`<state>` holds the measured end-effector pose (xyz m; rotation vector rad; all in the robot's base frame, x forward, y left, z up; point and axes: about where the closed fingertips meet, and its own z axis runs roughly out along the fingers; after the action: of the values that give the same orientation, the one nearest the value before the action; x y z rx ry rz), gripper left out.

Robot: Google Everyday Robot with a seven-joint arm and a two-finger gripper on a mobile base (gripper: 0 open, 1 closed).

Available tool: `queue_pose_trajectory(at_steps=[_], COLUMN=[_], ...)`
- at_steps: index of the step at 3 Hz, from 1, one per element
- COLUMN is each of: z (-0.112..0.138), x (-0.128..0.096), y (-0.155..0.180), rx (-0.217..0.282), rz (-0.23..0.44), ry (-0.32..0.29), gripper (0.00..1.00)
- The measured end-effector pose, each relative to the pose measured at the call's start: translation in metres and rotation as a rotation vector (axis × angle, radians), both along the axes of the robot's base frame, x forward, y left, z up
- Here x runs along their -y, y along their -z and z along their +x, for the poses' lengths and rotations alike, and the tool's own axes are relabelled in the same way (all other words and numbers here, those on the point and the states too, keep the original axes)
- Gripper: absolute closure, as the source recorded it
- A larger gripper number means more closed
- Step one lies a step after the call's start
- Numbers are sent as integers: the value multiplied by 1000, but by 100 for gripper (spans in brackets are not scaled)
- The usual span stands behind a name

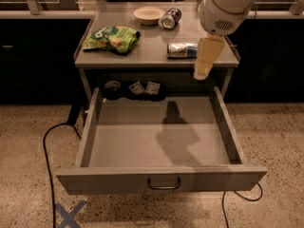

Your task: Place redbull can into top drawer

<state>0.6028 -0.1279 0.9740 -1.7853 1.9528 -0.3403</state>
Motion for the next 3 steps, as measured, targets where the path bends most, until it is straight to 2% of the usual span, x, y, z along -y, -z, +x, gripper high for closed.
queue_pose_trajectory(at_steps=[1, 2, 3], z=[2, 42, 101], x=[0, -7, -21], y=[0, 2, 3], rx=[9, 76, 157], rz=[0, 0, -36], ry=[10, 16, 4], gripper=[0, 0, 0])
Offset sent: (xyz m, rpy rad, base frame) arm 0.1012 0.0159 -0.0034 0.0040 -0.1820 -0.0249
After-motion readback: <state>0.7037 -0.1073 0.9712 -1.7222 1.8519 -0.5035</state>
